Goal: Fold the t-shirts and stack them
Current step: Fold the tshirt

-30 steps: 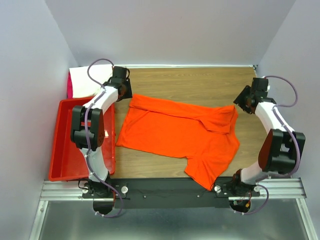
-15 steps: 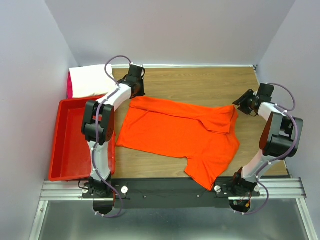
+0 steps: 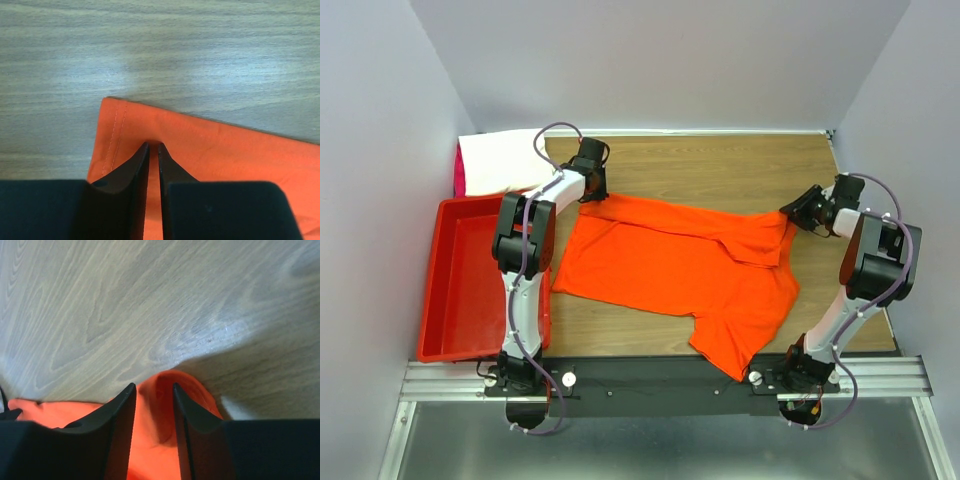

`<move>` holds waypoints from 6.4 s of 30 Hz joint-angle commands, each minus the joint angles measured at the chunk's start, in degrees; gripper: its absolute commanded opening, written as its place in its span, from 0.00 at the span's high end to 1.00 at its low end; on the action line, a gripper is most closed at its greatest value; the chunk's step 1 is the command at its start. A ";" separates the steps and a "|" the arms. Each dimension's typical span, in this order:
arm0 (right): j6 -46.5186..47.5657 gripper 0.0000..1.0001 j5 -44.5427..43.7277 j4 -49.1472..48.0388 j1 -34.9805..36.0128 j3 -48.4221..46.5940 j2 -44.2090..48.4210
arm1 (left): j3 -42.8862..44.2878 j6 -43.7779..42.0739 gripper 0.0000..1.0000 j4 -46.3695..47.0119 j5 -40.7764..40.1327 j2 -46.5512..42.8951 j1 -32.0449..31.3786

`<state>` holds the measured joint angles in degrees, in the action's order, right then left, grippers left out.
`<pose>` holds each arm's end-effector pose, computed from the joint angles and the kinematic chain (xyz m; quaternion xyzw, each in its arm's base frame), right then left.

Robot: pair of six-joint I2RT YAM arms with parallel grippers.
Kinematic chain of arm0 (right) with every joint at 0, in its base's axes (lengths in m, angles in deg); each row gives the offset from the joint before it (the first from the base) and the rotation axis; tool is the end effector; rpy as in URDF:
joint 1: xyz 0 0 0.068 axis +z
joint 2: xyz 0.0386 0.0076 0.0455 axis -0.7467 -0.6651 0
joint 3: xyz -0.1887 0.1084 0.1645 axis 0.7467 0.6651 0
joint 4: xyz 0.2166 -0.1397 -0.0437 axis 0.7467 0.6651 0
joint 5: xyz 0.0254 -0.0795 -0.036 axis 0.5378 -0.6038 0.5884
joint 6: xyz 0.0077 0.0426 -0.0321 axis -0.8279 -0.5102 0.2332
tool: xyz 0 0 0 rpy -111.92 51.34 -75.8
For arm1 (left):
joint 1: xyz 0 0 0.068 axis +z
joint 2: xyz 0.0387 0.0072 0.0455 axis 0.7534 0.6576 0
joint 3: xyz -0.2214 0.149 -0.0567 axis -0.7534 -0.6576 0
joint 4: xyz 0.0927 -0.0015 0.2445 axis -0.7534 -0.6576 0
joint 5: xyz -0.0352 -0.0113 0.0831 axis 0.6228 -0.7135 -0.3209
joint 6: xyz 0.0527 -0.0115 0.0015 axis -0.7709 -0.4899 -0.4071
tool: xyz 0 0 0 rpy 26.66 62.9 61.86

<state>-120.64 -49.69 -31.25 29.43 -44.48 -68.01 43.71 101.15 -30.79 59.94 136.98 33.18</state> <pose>0.3635 -0.1093 0.1503 0.3163 0.8550 0.2277 0.3422 0.4596 -0.1263 0.1677 -0.0383 0.9462 -0.0582 0.3159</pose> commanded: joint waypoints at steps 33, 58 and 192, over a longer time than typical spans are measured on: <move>1.75 0.59 -9.75 -0.82 -3.45 5.85 8.02 | -2.07 0.55 0.55 -0.21 3.89 -2.31 1.38; 7.47 0.55 -32.07 15.80 35.39 13.94 24.91 | -35.18 -1.65 0.19 11.21 -17.28 -55.91 -2.75; -3.61 0.97 -18.45 28.37 22.30 25.89 34.50 | -50.05 -3.58 0.18 19.04 -19.74 -63.49 -2.75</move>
<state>-125.43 -67.85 -4.92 51.97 -18.78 -31.97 -6.43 98.25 -12.74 39.68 73.03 30.38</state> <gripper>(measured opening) 0.025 0.821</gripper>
